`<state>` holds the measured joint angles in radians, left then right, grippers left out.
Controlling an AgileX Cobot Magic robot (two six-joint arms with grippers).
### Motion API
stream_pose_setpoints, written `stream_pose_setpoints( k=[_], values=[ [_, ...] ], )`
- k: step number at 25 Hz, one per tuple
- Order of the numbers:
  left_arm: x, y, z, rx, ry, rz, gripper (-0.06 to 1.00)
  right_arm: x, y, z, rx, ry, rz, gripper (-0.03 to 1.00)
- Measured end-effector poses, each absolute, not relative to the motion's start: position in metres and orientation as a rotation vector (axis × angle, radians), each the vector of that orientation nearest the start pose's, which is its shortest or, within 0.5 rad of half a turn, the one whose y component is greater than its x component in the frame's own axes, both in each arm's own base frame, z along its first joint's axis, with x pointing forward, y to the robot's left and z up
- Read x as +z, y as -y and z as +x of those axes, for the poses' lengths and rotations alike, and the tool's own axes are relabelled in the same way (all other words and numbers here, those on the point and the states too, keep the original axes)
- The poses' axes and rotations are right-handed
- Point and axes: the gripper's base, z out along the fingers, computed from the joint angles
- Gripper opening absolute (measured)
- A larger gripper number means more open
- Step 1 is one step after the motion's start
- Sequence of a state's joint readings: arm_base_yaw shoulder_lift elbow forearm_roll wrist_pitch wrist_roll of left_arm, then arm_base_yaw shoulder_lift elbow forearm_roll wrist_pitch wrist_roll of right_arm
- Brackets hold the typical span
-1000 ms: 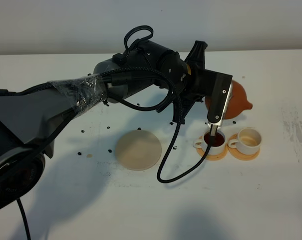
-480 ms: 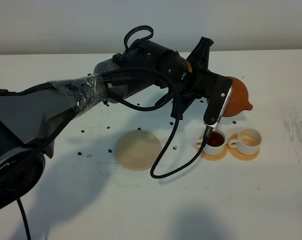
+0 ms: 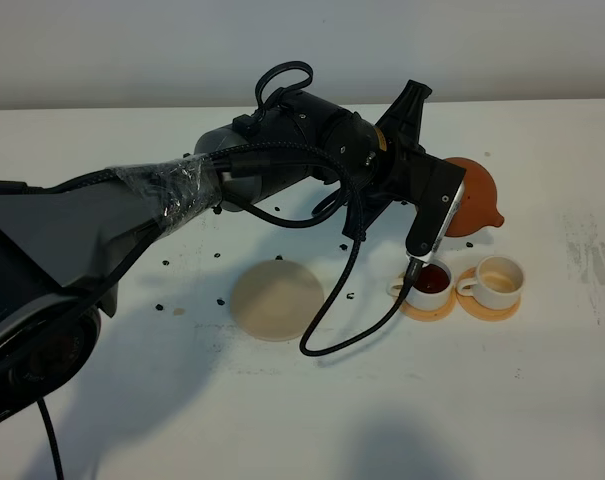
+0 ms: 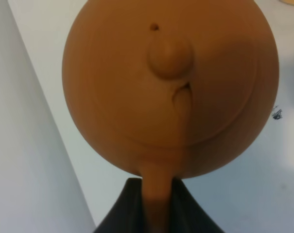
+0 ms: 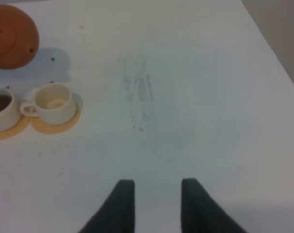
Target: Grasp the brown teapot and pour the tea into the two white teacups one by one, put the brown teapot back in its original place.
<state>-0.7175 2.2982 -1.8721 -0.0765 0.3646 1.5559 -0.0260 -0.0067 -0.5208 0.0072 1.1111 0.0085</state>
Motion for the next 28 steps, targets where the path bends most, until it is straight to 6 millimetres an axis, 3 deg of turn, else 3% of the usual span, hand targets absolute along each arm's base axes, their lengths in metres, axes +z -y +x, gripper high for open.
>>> stream_pose_setpoints(
  k=[10,28],
  values=[
    [0.169,0.352,0.4,0.418,-0.934,2.127,0.08,0.279,-0.001,-0.01,-0.002,-2.067,0.035,0.23],
    [0.169,0.361,0.397,0.535,-0.69,2.196,0.08,0.279,-0.001,-0.01,-0.002,-2.067,0.035,0.23]
  ],
)
